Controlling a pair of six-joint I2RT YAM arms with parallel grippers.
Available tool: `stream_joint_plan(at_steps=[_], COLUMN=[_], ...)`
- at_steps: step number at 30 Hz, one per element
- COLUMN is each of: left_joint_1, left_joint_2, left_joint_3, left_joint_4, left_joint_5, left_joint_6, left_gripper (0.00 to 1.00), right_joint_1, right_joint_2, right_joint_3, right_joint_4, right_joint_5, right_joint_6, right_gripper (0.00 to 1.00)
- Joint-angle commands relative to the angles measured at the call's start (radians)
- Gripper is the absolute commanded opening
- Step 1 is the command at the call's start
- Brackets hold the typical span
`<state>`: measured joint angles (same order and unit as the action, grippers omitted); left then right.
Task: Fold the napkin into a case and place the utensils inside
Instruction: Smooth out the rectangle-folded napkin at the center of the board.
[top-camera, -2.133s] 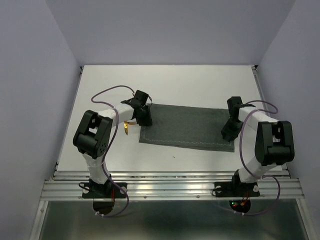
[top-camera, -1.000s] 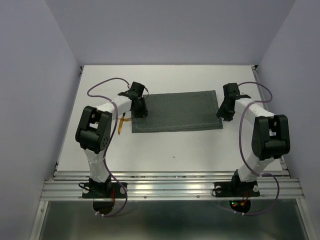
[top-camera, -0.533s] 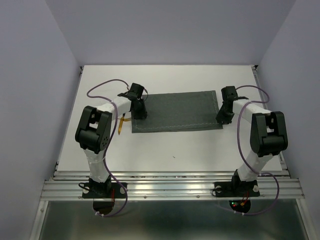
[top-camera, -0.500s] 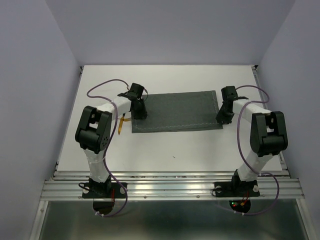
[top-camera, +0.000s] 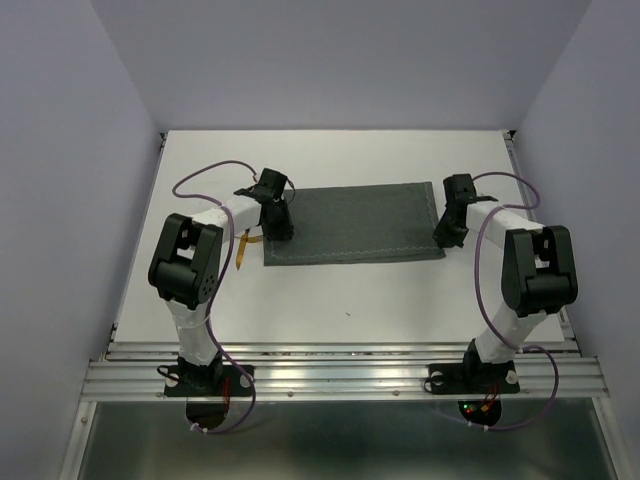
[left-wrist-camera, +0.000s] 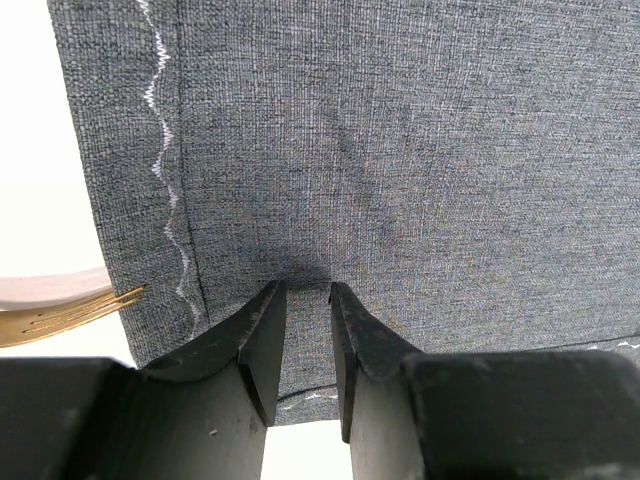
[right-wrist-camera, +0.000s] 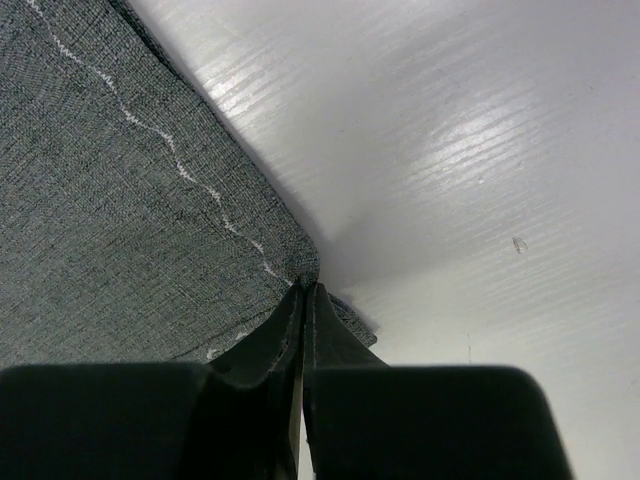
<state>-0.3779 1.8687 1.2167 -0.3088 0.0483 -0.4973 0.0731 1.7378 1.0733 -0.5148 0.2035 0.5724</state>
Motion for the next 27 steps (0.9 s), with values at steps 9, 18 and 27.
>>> stream_joint_plan(at_steps=[9, 18, 27], left_joint_1=[0.005, 0.002, -0.001], left_joint_2=[-0.065, -0.063, -0.075], left_joint_3=[-0.009, -0.011, -0.019], left_joint_4=[0.000, -0.001, 0.000], left_joint_5=[-0.013, -0.016, -0.015], left_joint_6=[0.009, 0.013, 0.006], left_gripper=[0.36, 0.36, 0.36], right_joint_1=[-0.004, -0.004, -0.004], right_joint_2=[-0.040, -0.099, -0.109], right_joint_3=[-0.012, 0.039, 0.034], right_joint_4=[-0.005, -0.036, -0.037], right_joint_5=[0.024, 0.022, -0.009], right_joint_6=[-0.003, 0.003, 0.003], right_gripper=[0.09, 0.06, 0.01])
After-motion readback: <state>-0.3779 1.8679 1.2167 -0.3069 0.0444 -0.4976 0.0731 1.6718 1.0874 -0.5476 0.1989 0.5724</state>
